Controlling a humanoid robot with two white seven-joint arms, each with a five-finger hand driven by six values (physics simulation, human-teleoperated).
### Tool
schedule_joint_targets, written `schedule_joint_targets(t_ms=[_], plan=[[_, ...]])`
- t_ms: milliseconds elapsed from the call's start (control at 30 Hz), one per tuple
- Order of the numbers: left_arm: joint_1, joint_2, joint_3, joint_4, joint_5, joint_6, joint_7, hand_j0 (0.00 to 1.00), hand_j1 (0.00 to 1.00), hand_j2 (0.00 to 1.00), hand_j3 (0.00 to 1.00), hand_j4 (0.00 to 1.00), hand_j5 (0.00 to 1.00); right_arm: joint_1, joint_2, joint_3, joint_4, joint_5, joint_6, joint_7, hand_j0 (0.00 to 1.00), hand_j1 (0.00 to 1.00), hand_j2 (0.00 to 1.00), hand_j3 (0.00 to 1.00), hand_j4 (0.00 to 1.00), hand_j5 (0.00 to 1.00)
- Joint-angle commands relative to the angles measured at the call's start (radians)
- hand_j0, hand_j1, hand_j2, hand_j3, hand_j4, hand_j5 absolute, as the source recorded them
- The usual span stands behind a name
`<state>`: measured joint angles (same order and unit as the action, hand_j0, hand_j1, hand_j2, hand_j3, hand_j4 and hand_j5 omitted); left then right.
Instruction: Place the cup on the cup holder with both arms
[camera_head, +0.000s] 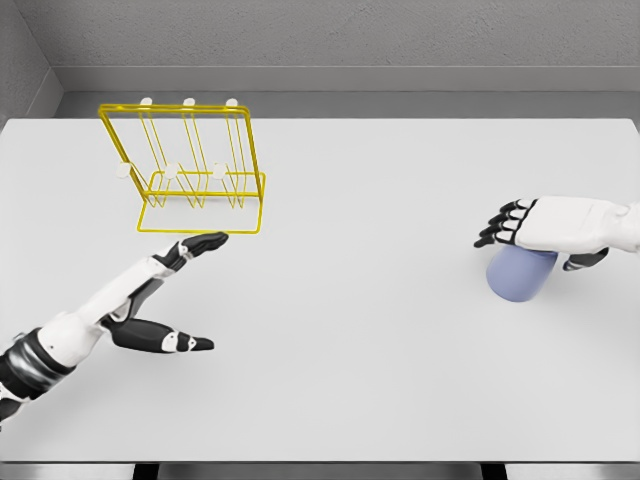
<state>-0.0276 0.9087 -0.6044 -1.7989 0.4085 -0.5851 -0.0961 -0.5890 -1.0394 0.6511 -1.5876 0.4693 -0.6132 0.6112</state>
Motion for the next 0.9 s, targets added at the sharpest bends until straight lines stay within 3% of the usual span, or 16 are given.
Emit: schedule_joint_targets(t_ms=[0, 100, 233, 333, 400, 500, 633, 700, 867], plan=[[0.000, -0.014, -0.014, 0.000, 0.012, 0.045, -0.019, 1.00, 1.00, 1.00, 1.00, 1.00, 1.00, 0.000, -0.002, 0.001, -0.006, -0.003, 0.002, 0.000, 1.00, 1.00, 1.00, 1.00, 1.00, 1.00], [-0.009, -0.031, -0.034, 0.000, 0.076, 0.116, -0.033, 1.00, 1.00, 1.00, 1.00, 1.00, 1.00, 0.000, -0.005, 0.001, -0.019, -0.001, 0.002, 0.000, 0.96, 0.96, 0.96, 0.96, 0.96, 0.96], [-0.025, -0.067, -0.034, 0.009, 0.170, 0.191, -0.048, 1.00, 1.00, 1.00, 1.00, 1.00, 1.00, 0.002, -0.010, 0.002, -0.019, 0.009, 0.002, 0.000, 0.83, 0.83, 0.83, 0.83, 0.83, 0.83], [-0.026, -0.097, -0.037, 0.016, 0.181, 0.197, -0.047, 1.00, 1.00, 1.00, 1.00, 1.00, 1.00, 0.003, -0.013, 0.004, -0.017, 0.017, 0.002, 0.000, 0.81, 0.81, 0.81, 0.81, 0.81, 0.81], [-0.038, -0.109, -0.037, 0.013, 0.193, 0.280, -0.047, 1.00, 1.00, 1.00, 1.00, 1.00, 1.00, 0.003, -0.011, 0.004, -0.017, 0.020, 0.002, 0.000, 0.75, 0.75, 0.75, 0.75, 0.75, 0.75], [-0.043, -0.126, -0.043, 0.016, 0.199, 0.318, -0.047, 1.00, 1.00, 1.00, 1.00, 1.00, 1.00, 0.005, -0.011, 0.004, -0.017, 0.020, 0.002, 0.000, 0.75, 0.75, 0.75, 0.75, 0.75, 0.75], [-0.043, -0.166, -0.043, 0.042, 0.213, 0.321, -0.047, 1.00, 1.00, 1.00, 1.00, 1.00, 1.00, 0.005, -0.013, 0.004, -0.017, 0.020, 0.002, 0.000, 0.72, 0.72, 0.72, 0.72, 0.72, 0.72], [-0.046, -0.178, -0.043, 0.050, 0.214, 0.321, -0.047, 1.00, 1.00, 1.00, 1.00, 1.00, 1.00, 0.005, -0.013, 0.002, -0.017, 0.020, 0.002, 0.000, 0.64, 0.64, 0.64, 0.64, 0.64, 0.64], [-0.051, -0.198, -0.057, 0.075, 0.214, 0.321, -0.047, 1.00, 1.00, 1.00, 1.00, 1.00, 1.00, 0.003, -0.016, -0.004, -0.019, 0.012, 0.002, 0.000, 0.59, 0.59, 0.59, 0.59, 0.59, 0.59]])
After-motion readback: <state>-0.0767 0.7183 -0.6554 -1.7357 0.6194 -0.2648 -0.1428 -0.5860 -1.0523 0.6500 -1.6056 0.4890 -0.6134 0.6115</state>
